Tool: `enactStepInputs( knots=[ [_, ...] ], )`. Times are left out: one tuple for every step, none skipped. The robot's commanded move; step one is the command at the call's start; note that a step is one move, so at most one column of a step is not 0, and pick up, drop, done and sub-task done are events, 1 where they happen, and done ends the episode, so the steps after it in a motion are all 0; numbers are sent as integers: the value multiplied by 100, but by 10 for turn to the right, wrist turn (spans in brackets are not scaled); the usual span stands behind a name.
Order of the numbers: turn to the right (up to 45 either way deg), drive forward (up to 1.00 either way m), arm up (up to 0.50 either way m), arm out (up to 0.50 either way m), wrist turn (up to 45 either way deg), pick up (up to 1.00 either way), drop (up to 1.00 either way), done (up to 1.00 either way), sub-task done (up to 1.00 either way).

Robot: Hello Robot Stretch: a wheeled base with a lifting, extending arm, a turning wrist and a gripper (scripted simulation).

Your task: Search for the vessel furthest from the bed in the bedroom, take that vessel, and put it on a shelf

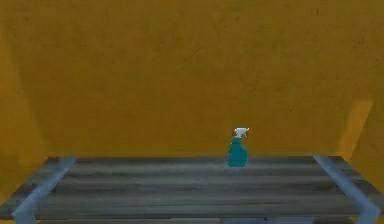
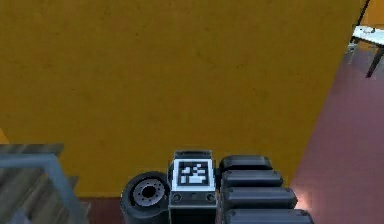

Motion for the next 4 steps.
enactStepInputs(
  knots=[
    [0, 25, 0, 0, 0, 0, 0, 0, 0],
    [120, 0, 0, 0, 0, 0, 0, 0, 0],
    [-90, 0, 0, 0, 0, 0, 0, 0, 0],
    [60, 0, 0, 0, 0, 0, 0, 0, 0]
  ],
)
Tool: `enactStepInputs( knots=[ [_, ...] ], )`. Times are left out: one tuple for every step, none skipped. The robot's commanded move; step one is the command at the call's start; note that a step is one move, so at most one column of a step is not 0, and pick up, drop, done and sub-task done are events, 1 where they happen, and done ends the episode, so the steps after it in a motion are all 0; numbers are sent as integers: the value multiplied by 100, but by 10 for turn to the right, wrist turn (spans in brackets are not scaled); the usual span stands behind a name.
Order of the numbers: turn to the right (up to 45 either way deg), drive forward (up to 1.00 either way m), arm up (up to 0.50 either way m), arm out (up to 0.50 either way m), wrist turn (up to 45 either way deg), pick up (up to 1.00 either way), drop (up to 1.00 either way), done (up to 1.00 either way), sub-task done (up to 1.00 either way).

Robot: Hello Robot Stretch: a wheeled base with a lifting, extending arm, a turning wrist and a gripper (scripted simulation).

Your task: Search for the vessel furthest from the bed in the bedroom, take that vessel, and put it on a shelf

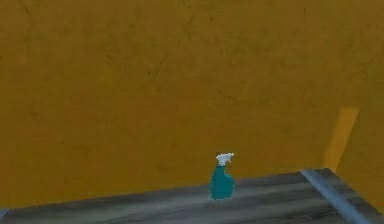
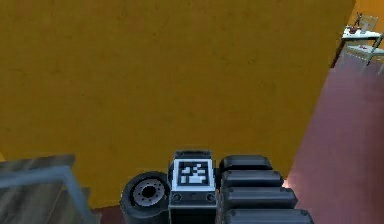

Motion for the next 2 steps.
enactStepInputs(
  knots=[
    [-30, 0, 0, 0, 0, 0, 0, 0, 0],
    [-60, 0, 0, 0, 0, 0, 0, 0, 0]
  ],
)
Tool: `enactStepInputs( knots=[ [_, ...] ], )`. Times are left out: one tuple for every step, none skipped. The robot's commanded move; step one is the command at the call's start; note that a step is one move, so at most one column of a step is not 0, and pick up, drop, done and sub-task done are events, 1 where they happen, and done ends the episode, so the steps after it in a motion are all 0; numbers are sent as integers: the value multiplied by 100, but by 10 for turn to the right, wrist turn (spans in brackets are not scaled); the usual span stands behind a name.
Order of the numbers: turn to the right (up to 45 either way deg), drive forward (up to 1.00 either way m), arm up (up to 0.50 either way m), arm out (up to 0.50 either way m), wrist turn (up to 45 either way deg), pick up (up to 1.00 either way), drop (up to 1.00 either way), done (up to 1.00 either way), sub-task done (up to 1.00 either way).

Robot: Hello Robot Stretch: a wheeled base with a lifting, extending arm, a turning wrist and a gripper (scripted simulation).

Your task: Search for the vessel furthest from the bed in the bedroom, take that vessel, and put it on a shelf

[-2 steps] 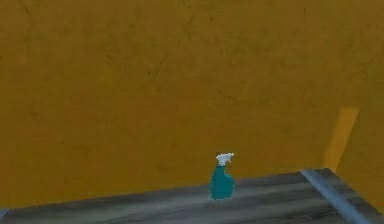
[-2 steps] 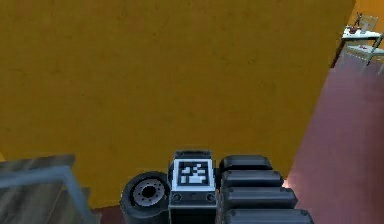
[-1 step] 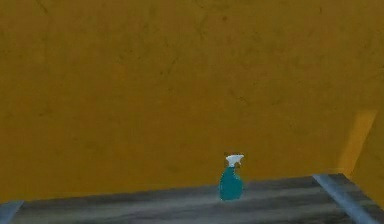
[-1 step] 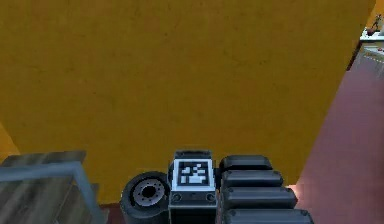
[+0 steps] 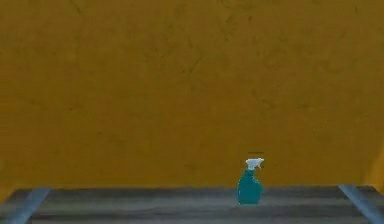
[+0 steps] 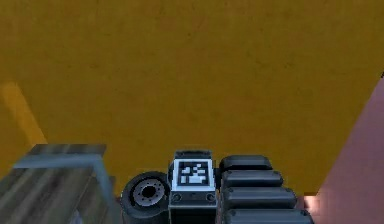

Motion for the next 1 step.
enactStepInputs(
  knots=[
    [0, 15, 0, 0, 0, 0, 0, 0, 0]
  ],
)
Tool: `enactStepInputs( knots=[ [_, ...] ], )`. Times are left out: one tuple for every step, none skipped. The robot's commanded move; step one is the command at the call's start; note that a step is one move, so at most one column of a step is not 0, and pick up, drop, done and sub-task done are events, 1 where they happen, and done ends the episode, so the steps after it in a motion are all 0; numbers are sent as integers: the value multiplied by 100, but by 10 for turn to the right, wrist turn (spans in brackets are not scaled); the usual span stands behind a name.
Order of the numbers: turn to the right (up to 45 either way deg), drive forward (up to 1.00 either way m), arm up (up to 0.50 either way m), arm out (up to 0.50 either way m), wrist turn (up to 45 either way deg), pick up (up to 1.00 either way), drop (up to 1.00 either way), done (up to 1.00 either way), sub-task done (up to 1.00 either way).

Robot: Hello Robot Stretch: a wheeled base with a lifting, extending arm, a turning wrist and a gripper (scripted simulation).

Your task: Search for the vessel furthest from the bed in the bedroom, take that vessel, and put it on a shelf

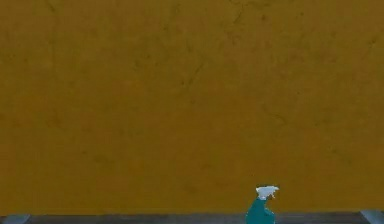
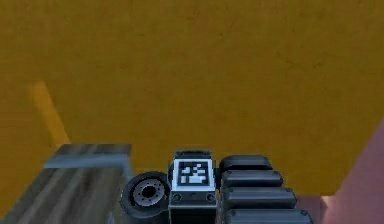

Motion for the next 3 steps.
enactStepInputs(
  knots=[
    [150, 0, 0, 0, 0, 0, 0, 0, 0],
    [-120, 0, 0, 0, 0, 0, 0, 0, 0],
    [60, 0, 0, 0, 0, 0, 0, 0, 0]
  ],
)
